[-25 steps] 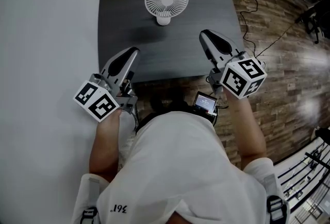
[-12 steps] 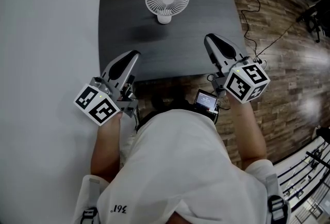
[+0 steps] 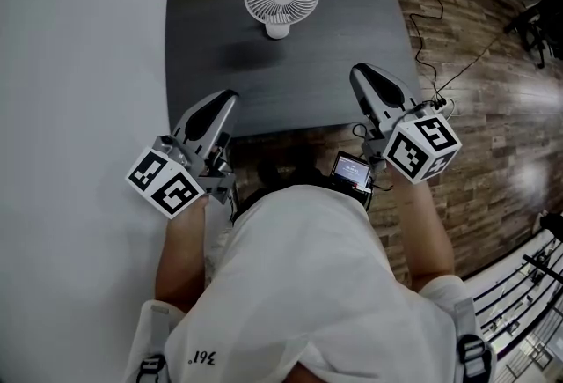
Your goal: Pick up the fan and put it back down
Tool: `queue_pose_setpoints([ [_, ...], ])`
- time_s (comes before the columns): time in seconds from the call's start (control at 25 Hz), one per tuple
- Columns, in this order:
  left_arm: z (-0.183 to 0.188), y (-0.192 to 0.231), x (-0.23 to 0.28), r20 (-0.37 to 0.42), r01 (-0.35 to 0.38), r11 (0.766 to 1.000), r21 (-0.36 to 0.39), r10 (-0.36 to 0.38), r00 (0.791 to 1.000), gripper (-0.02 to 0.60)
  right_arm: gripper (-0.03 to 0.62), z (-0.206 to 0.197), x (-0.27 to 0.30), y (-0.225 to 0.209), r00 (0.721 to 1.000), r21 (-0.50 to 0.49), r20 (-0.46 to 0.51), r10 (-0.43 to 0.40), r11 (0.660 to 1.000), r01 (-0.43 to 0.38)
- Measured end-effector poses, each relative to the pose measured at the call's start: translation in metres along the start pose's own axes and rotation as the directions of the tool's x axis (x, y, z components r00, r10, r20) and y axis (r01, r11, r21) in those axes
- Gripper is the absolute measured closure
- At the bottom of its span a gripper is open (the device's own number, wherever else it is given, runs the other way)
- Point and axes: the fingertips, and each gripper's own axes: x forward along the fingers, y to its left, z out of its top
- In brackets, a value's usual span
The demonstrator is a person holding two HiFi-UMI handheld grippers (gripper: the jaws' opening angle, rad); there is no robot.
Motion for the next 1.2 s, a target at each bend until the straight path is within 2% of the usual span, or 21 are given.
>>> queue_pose_setpoints([
  [0.8, -0.021, 0.005, -0.004, -0.038, 0.006, 1.000, -0.025, -0.007, 0.999, 0.538, 0.565, -0.009, -0.011, -0.001, 1.000, -0.010, -0.020, -0.018, 1.000, 0.018],
  [1.2, -0.026, -0.005, 0.001, -0.069, 0.035, 0.999, -0.035, -0.038, 0.997, 0.538, 0.582, -0.009, -0.008, 0.021, 0.999, -0.017, -0.027, 0.036, 0.999, -0.036],
])
